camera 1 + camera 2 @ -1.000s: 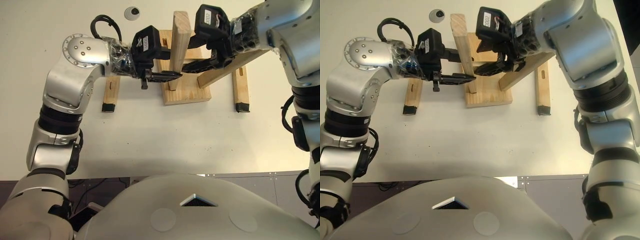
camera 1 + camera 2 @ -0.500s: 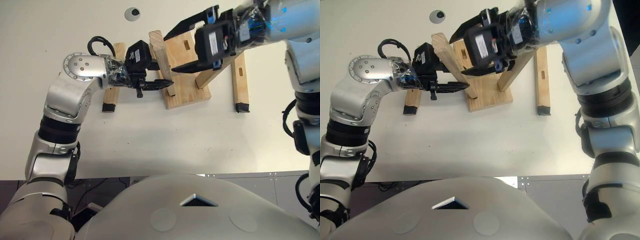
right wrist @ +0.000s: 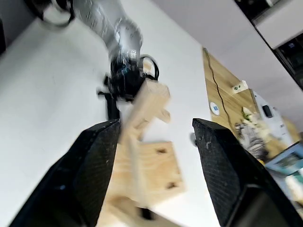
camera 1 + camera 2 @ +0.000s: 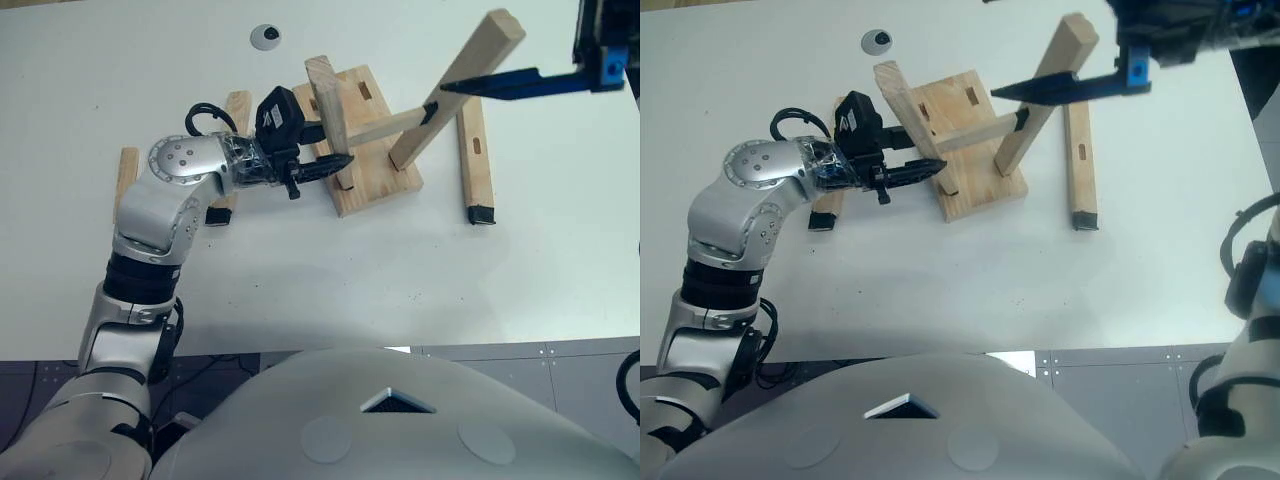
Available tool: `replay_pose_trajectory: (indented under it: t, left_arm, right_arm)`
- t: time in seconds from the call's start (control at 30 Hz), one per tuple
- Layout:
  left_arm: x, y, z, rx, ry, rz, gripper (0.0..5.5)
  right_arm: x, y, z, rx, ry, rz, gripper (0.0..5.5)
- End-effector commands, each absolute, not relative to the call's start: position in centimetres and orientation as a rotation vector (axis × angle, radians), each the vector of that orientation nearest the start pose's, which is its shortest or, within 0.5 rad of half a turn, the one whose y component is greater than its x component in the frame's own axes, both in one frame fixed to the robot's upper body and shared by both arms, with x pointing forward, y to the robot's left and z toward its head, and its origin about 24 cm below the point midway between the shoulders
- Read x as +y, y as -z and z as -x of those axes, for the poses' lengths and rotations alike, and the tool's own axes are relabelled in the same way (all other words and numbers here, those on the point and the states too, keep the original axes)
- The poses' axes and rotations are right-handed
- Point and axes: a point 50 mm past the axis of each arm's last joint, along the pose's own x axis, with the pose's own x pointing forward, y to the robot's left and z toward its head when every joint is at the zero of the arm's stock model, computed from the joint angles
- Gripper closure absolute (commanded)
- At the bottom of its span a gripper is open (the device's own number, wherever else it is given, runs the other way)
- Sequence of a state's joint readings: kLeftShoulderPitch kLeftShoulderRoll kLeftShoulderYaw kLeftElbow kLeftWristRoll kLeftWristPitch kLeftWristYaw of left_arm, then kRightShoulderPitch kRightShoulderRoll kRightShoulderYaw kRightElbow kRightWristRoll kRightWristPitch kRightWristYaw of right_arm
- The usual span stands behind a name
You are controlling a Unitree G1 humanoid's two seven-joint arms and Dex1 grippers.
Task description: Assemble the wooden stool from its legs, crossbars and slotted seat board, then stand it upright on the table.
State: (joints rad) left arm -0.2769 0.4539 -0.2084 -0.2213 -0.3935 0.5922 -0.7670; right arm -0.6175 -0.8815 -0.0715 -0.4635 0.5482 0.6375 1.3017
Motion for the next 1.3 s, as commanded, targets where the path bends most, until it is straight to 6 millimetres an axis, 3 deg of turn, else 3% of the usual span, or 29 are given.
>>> replay_pose_trajectory:
  t: [0.03, 0.13, 0.2, 0.3, 0.47, 0.6, 0.73, 0.83, 0.93, 1.07, 1.17, 1.3]
  left_arm:
    - [12.1, -7.5, -25.7, 0.405, 0.994, -0.005, 3.49]
    - [10.8, -8.2, -25.4, 0.409, 1.056, 0.069, 3.49]
    - [10.7, -8.7, -25.0, 0.397, 1.118, 0.068, 3.49]
    - [11.8, -9.5, -25.3, 0.393, 1.145, 0.074, 2.76]
    - [12.6, -10.1, -26.0, 0.397, 1.162, 0.057, 1.88]
    - [12.9, -10.2, -25.0, 0.416, 1.239, 0.066, 1.31]
    - [16.1, -10.7, -24.9, 0.459, 1.32, -0.009, 0.85]
    - [18.8, -11.9, -25.3, 0.46, 1.373, -0.042, 0.85]
    - [20.3, -12.2, -26.7, 0.451, 1.349, -0.092, 0.85]
    - [19.3, -12.1, -29.9, 0.332, 1.165, -0.094, 0.85]
    - [18.2, -12.1, -31.6, 0.272, 1.103, -0.081, 0.85]
    - [16.7, -10.3, -34.6, 0.287, 0.967, -0.14, 0.85]
  right_arm:
    - [-16.8, -18.6, -21.1, 0.195, -1.339, 0.364, 2.7]
    - [-14.7, -12.7, -21.9, 0.207, -1.069, 0.194, 2.7]
    - [-13.1, -10.2, -21.7, 0.209, -0.986, 0.143, 2.7]
    - [-10.9, -7.1, -21.6, 0.247, -0.901, 0.143, 2.7]
    - [-9.0, -5.6, -22.5, 0.254, -0.834, 0.155, 2.7]
    - [-8.5, -4.9, -22.9, 0.257, -0.823, 0.166, 3.32]
    - [-8.7, -4.5, -23.1, 0.244, -0.814, 0.167, 3.87]
    - [-9.2, -4.6, -22.9, 0.208, -0.847, 0.163, 4.17]
    - [-10.8, -4.5, -21.2, 0.168, -0.996, 0.226, 4.44]
    - [-15.1, -3.3, -19.6, 0.241, -1.206, 0.384, 4.49]
    - [-18.1, -3.9, -19.5, 0.253, -1.343, 0.508, 4.49]
    - [-19.7, -4.6, -20.6, 0.263, -1.444, 0.585, 4.49]
